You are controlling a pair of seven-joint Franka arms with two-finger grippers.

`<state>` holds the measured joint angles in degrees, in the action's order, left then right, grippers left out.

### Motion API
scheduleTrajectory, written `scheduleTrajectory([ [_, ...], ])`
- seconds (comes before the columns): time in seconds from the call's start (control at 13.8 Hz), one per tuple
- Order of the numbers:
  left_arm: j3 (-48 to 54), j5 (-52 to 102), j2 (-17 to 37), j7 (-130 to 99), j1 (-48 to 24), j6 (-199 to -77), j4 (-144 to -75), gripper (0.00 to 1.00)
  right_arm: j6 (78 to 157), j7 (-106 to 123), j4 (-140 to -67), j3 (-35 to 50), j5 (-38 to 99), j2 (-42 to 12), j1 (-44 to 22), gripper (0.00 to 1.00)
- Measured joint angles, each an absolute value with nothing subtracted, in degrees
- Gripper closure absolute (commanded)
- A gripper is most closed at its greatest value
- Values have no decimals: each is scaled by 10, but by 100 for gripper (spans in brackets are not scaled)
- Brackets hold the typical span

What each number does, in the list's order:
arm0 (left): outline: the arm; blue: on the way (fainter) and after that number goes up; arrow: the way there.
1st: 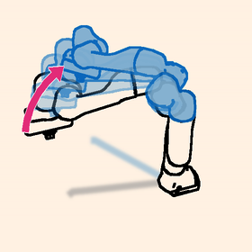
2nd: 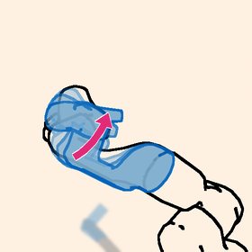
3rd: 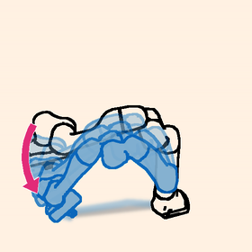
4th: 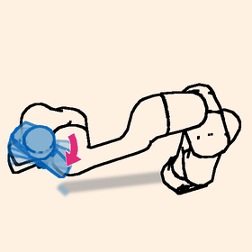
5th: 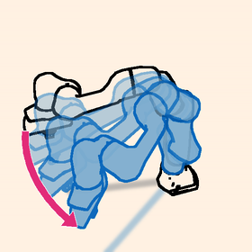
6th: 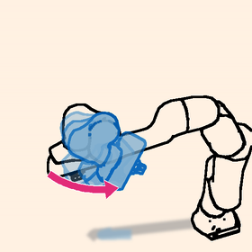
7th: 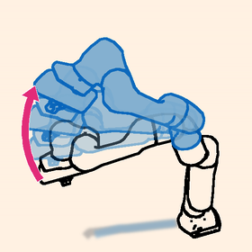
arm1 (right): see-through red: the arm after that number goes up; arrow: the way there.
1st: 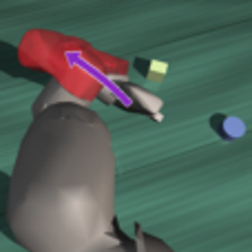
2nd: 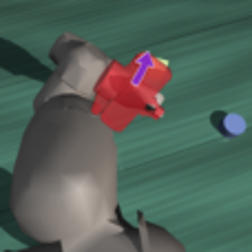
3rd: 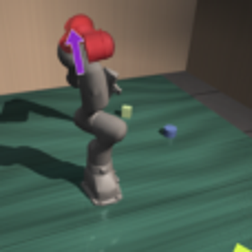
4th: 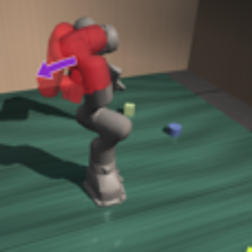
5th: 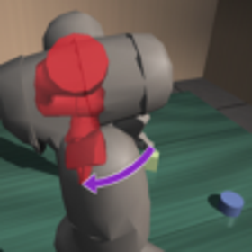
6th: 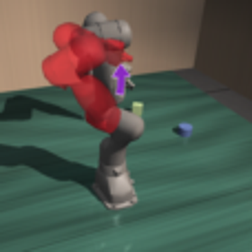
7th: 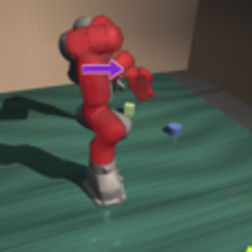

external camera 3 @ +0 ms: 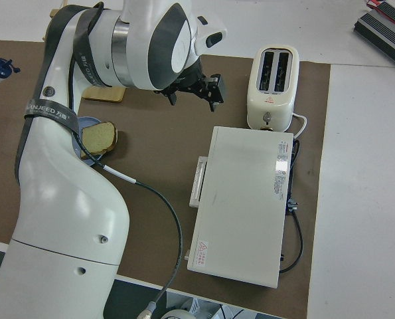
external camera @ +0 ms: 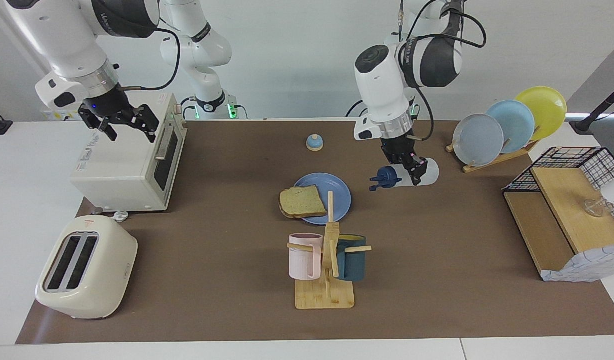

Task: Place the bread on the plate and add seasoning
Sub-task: 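Set the bottle back near the mug rack with the left gripper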

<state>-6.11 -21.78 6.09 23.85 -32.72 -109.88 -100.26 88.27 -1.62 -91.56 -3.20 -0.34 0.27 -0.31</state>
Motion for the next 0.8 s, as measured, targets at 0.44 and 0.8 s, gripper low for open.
scheduleTrajectory([
  [0.44, -61, -114, 33, 160, -261, -1265, -1083, 100, 879, -16, -916, -27, -3, 4, -4, 0],
  [0.8, -61, -88, -9, -59, -259, -1532, -1246, 100, 884, -16, -918, -23, 16, 6, -30, 0],
])
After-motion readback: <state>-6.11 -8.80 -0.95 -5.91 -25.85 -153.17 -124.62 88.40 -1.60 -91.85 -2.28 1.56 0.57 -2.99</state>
